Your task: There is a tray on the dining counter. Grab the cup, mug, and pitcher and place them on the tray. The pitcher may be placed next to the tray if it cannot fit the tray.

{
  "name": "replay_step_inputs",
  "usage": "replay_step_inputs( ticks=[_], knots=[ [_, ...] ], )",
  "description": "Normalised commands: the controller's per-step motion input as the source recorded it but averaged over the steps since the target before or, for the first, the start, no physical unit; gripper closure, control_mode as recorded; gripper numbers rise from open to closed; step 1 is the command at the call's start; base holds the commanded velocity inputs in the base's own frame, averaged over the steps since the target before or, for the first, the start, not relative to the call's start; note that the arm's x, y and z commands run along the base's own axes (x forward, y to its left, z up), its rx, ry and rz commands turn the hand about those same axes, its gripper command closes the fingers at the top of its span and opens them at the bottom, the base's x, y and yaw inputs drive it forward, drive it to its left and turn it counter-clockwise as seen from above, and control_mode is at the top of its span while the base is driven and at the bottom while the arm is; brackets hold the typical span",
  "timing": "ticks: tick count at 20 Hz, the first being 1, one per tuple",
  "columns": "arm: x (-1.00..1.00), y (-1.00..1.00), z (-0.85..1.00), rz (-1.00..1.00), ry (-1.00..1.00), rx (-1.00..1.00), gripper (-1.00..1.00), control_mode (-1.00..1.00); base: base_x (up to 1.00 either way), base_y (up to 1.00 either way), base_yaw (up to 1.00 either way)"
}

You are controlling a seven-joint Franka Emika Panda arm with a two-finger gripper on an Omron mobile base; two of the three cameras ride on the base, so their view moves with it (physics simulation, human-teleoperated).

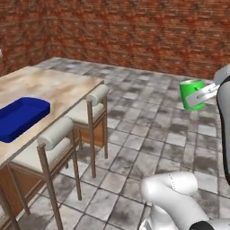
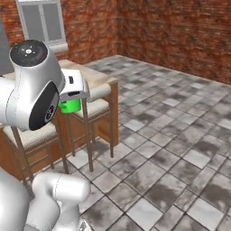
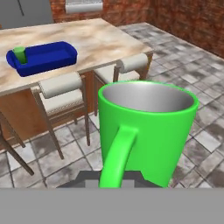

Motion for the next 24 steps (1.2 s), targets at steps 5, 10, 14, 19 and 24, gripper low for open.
replay_step_inputs(
  ticks=[5,10,14,19,24],
  knots=[
    [0.0,0.0,0.0,0.0,0.0,0.0,1.0,1.0,0.97,-0.79,0.45],
    [0.0,0.0,0.0,0.0,0.0,0.0,1.0,1.0,0.67,-0.78,0.53],
    [0.0,0.0,0.0,0.0,0.0,0.0,1.0,1.0,0.57,-0.65,0.54],
    [0.0,0.0,0.0,0.0,0.0,0.0,1.0,1.0,0.42,-0.45,0.55],
    [0.0,0.0,0.0,0.0,0.0,0.0,1.0,1.0,0.37,-0.3,0.53]
  ],
)
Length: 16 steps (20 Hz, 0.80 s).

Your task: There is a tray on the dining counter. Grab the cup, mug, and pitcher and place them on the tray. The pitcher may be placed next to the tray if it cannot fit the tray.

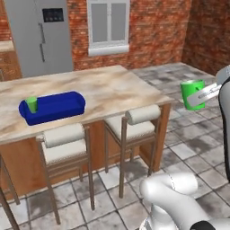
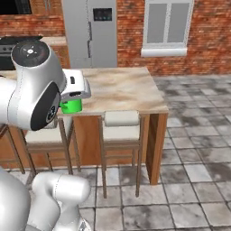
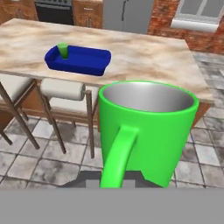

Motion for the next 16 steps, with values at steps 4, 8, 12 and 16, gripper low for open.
replay_step_inputs(
  ticks=[4,8,12,16],
  knots=[
    [0.0,0.0,0.0,0.0,0.0,0.0,1.0,1.0,0.39,-0.16,0.5],
    [0.0,0.0,0.0,0.0,0.0,0.0,1.0,1.0,0.38,0.0,0.4],
    [0.0,0.0,0.0,0.0,0.0,0.0,1.0,1.0,0.41,0.0,0.31],
    [0.0,0.0,0.0,0.0,0.0,0.0,1.0,1.0,0.52,0.0,0.13]
  ],
)
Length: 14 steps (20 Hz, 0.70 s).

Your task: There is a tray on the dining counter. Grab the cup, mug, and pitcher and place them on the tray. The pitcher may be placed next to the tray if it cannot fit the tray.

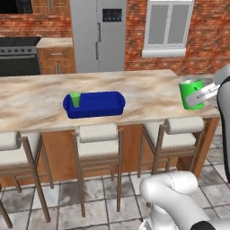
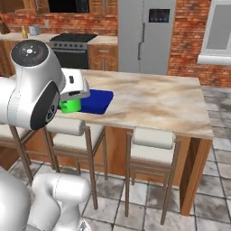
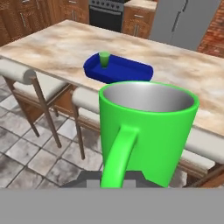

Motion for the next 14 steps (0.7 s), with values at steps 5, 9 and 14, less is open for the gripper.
replay_step_inputs(
  ticks=[5,9,14],
  knots=[
    [0.0,0.0,0.0,0.0,0.0,0.0,1.0,1.0,0.61,0.03,0.06],
    [0.0,0.0,0.0,0.0,0.0,0.0,1.0,1.0,0.34,0.27,0.0],
    [0.0,0.0,0.0,0.0,0.0,0.0,1.0,1.0,0.31,0.42,0.0]
  ],
)
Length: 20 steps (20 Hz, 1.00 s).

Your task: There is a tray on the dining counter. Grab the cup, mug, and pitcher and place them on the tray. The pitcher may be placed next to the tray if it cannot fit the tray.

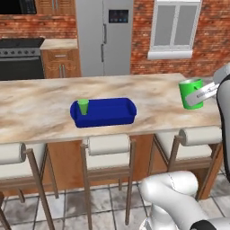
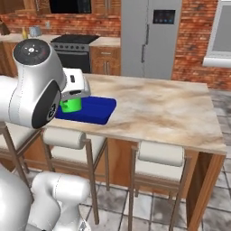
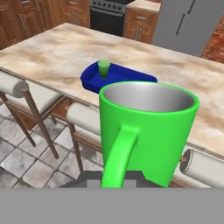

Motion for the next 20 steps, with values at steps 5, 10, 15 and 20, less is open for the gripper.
replay_step_inputs(
  ticks=[5,10,15,20],
  knots=[
    [0.0,0.0,0.0,0.0,0.0,0.0,1.0,1.0,0.38,0.42,0.0],
    [0.0,0.0,0.0,0.0,0.0,0.0,1.0,1.0,0.46,0.27,0.0],
    [0.0,0.0,0.0,0.0,0.0,0.0,1.0,1.0,0.52,0.22,0.0],
    [0.0,0.0,0.0,0.0,0.0,0.0,1.0,1.0,0.47,0.17,0.0]
  ],
)
